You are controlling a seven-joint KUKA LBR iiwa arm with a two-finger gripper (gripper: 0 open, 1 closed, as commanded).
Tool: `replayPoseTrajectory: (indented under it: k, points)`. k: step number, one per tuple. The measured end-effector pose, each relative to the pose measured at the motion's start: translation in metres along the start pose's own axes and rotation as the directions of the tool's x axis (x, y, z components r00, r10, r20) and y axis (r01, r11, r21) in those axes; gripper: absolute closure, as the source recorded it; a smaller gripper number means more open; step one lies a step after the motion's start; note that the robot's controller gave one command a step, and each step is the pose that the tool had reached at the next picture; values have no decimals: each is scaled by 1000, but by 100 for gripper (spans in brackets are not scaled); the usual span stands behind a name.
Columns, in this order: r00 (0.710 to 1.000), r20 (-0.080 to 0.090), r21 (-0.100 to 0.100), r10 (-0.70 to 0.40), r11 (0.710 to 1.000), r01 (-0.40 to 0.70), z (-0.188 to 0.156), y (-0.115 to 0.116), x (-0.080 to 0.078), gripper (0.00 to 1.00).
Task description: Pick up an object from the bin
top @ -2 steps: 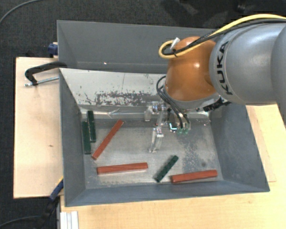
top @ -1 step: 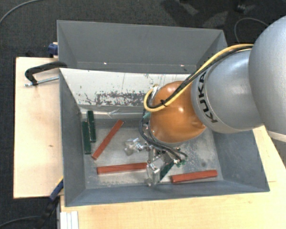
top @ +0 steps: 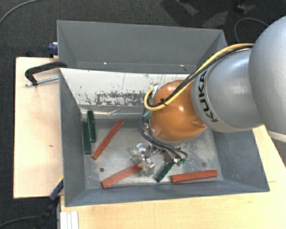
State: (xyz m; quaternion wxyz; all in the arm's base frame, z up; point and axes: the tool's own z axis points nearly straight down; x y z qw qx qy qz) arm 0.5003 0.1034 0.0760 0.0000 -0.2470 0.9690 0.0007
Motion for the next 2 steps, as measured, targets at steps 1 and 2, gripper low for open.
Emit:
replayPoseTrajectory:
  k: [1, 2]
  points:
    - [1000, 15, 4, 12, 1000, -12, -109, 9, -28, 100]
    - [1000, 10, 2, 21, 1000, -21, -148, 17, -25, 100]
